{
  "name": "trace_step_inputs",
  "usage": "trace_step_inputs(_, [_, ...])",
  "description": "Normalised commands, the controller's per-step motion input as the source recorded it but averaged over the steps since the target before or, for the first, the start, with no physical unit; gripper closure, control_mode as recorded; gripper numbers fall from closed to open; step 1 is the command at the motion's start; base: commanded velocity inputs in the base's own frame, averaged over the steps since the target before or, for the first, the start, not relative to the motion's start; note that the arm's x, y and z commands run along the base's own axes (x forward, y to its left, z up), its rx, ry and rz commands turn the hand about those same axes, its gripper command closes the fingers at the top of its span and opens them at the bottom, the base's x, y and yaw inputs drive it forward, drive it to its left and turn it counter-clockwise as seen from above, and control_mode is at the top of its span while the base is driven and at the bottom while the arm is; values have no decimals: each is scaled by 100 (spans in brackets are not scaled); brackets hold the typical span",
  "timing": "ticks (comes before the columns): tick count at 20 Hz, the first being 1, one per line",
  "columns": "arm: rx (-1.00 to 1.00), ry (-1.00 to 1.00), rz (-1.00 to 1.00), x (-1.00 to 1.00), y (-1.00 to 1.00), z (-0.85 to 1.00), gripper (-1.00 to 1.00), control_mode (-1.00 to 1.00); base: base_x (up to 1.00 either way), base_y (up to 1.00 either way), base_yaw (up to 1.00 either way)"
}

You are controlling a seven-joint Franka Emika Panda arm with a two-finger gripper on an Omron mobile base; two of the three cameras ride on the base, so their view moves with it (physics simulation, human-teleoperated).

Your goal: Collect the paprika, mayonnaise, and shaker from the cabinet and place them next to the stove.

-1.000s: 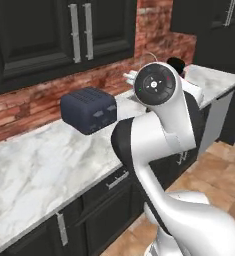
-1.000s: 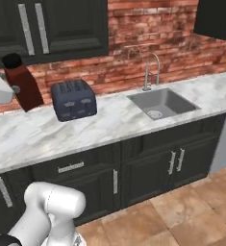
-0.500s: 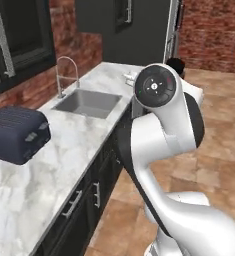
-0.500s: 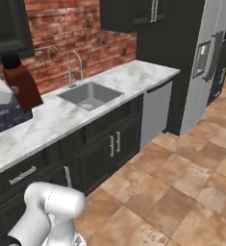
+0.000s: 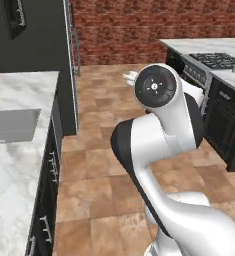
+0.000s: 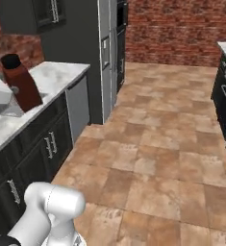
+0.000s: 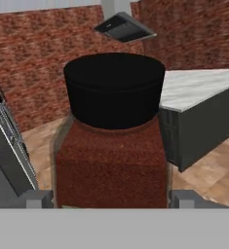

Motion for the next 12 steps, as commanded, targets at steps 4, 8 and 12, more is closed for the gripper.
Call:
trace_step_inputs(4, [0, 0, 0, 0, 0, 0, 100, 100, 11, 2, -74])
trace_step_inputs(8, [0, 0, 0, 0, 0, 0, 100, 100, 39, 19, -65])
trace_step_inputs(12, [0, 0, 0, 0, 0, 0, 100, 100, 67, 36, -55])
